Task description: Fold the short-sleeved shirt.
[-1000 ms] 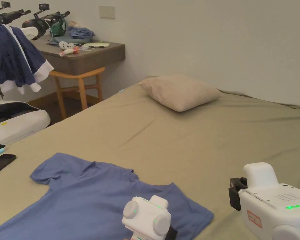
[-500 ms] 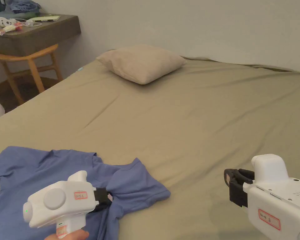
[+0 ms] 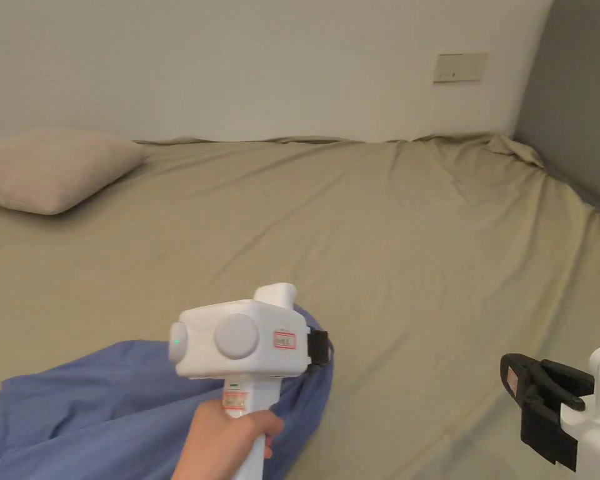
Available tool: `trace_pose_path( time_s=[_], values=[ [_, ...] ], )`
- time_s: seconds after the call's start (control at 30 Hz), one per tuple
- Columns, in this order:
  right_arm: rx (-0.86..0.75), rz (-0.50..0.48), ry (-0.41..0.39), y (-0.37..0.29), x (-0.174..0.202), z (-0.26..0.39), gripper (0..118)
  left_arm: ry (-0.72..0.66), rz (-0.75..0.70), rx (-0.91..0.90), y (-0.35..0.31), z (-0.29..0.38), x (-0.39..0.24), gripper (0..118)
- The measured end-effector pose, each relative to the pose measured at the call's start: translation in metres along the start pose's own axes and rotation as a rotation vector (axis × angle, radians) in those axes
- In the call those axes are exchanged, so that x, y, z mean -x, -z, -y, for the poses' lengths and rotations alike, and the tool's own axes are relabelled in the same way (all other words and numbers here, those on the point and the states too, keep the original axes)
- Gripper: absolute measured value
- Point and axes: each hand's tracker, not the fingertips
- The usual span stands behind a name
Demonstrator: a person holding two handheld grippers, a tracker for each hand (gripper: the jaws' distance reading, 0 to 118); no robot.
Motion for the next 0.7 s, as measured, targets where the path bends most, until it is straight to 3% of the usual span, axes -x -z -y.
trace_pose_path(
  time_s=[0.07,0.23,0.3,0.4,0.57,0.6,0.67,0.7],
  values=[
    [-0.008,0.075,0.015,-0.025,-0.025,0.005,3,0.036,0.136,0.123,0.06,0.01,-0.068,1],
    [-0.004,0.231,0.023,-0.069,-0.072,0.012,3,0.386,0.258,0.358,0.142,0.071,-0.212,1],
    [-0.012,0.25,0.044,-0.075,-0.083,0.015,3,0.413,0.291,0.441,0.153,0.098,-0.236,1],
    [-0.016,0.272,0.061,-0.08,-0.092,0.018,3,0.487,0.226,0.478,0.164,0.13,-0.249,1],
    [-0.029,0.25,0.087,-0.075,-0.088,0.019,3,0.371,0.264,0.502,0.164,0.138,-0.23,1],
    [-0.033,0.24,0.089,-0.073,-0.085,0.019,3,0.316,0.281,0.5,0.164,0.133,-0.224,13],
    [-0.034,0.223,0.091,-0.07,-0.08,0.015,3,0.189,0.311,0.536,0.159,0.124,-0.211,77],
    [-0.039,0.212,0.086,-0.069,-0.076,0.012,3,0.14,0.346,0.546,0.148,0.117,-0.203,83]
  ],
)
